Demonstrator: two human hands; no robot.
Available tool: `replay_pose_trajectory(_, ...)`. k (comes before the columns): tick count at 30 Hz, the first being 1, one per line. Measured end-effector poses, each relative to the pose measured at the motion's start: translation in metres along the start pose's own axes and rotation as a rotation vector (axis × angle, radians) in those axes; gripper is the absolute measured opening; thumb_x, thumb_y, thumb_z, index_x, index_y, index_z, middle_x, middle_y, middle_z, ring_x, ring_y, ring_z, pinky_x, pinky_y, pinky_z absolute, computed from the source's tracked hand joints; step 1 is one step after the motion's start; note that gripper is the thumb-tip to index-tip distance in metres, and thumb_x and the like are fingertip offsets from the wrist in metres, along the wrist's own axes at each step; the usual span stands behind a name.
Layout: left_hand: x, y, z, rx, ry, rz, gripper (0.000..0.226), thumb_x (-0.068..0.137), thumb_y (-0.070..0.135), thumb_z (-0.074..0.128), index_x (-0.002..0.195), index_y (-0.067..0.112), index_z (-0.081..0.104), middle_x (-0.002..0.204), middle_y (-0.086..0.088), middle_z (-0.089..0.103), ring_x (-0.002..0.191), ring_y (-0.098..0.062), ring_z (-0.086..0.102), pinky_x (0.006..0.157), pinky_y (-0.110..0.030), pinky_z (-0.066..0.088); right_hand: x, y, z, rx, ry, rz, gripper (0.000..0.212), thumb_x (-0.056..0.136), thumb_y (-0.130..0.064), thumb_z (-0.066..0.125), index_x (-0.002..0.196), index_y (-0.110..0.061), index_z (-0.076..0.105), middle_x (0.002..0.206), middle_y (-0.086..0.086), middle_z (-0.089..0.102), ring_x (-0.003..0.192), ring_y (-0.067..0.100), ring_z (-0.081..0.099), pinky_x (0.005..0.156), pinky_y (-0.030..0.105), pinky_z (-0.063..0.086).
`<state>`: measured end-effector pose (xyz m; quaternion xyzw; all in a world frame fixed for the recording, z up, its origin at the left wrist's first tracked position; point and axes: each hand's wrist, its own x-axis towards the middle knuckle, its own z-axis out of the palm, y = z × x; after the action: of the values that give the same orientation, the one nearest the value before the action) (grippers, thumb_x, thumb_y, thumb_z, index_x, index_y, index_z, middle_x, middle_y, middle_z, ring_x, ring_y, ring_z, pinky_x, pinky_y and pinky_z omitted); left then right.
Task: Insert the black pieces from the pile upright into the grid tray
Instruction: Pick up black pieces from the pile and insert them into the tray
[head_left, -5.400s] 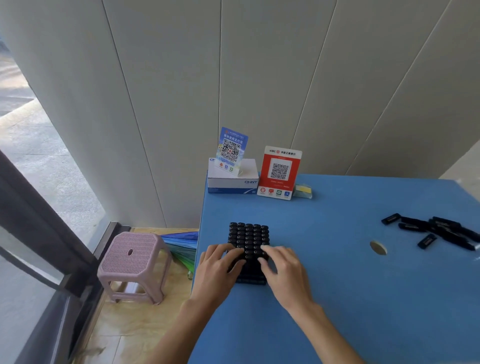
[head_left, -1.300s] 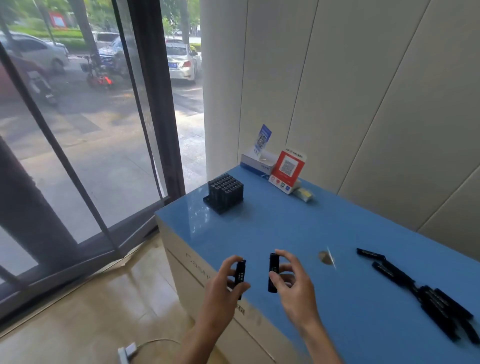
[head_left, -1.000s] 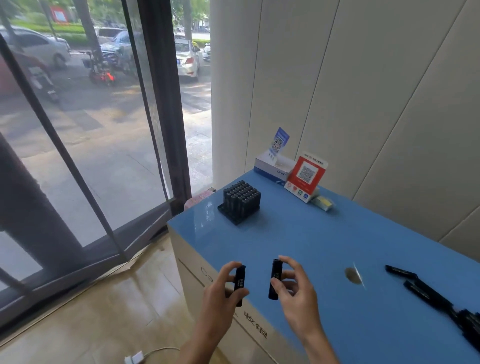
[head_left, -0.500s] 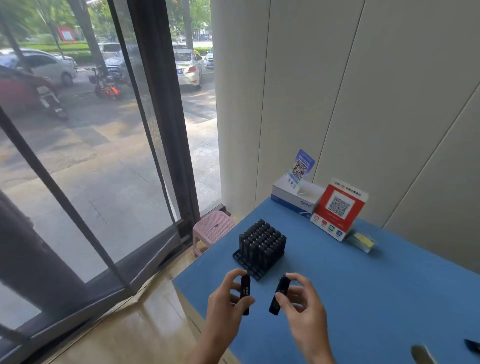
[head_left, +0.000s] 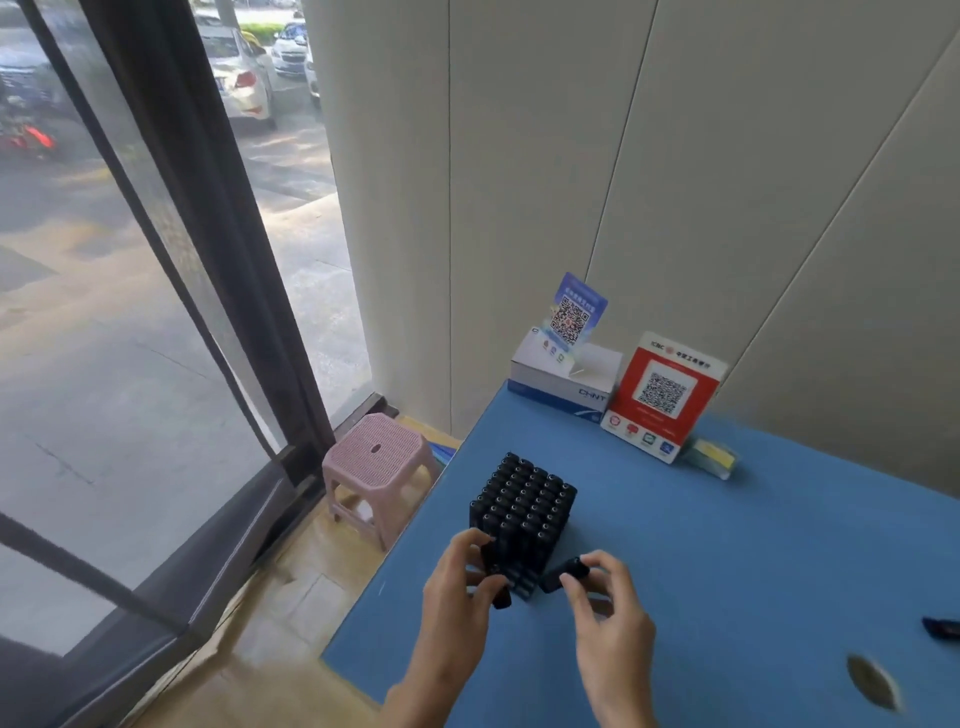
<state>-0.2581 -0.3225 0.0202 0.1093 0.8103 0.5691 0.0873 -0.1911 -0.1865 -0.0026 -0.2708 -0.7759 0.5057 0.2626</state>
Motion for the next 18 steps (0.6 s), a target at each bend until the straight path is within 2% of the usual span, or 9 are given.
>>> replay_pose_trajectory(2,0.012,-0.003,-0.006,0.002,-0.047,0.04,0.047,0.083,-0.006,0.061,0.1,0.035,0.046,0.094,0.003,0.056,0.074,-0.01,0.064,0.064,-0.02,0.052,-0.002,-0.001,0.009,-0.043,0.042,0.008,0.037,0.078,-0.011,0.073,0.087,-0.042,0.053,0.08,-0.012,0.067,0.077,0.004,0.063,0.067,0.02,0.047)
replay_pose_trajectory(7,0.032,-0.012,-0.013,-0.007,-0.133,0.122,0.048,0.083,-0.002,0.064,0.098,0.04,0.044,0.094,0.008,0.057,0.079,-0.004,0.062,0.063,-0.016,0.05,-0.004,-0.003,0.03,-0.142,0.11,0.049,0.042,0.081,-0.011,0.07,0.086,-0.046,0.049,0.083,-0.009,0.065,0.082,0.003,0.06,0.065,0.01,0.042)
replay_pose_trajectory(11,0.04,-0.016,-0.016,-0.029,-0.175,0.171,0.048,0.084,-0.001,0.063,0.096,0.041,0.045,0.093,0.008,0.059,0.079,-0.002,0.063,0.064,-0.012,0.047,-0.004,-0.002,0.041,-0.244,0.106,0.047,0.047,0.083,-0.012,0.069,0.088,-0.053,0.046,0.086,-0.013,0.064,0.085,0.002,0.061,0.069,0.021,0.046)
replay_pose_trajectory(14,0.045,-0.018,-0.017,-0.03,-0.181,0.219,0.05,0.083,-0.003,0.063,0.095,0.042,0.046,0.092,0.011,0.061,0.081,0.0,0.063,0.065,-0.008,0.044,-0.003,-0.002,0.044,-0.305,0.092,0.023,0.037,0.085,-0.016,0.066,0.094,-0.047,0.047,0.087,-0.013,0.063,0.084,0.004,0.059,0.071,0.023,0.047)
replay_pose_trajectory(18,0.051,-0.028,-0.016,0.012,-0.186,0.302,0.048,0.081,0.0,0.066,0.093,0.043,0.049,0.088,0.012,0.064,0.08,-0.002,0.063,0.069,-0.014,0.048,-0.002,-0.008,0.044,-0.444,0.079,-0.092,0.028,0.084,-0.013,0.067,0.099,-0.034,0.056,0.082,-0.017,0.059,0.079,0.011,0.056,0.066,0.026,0.046)
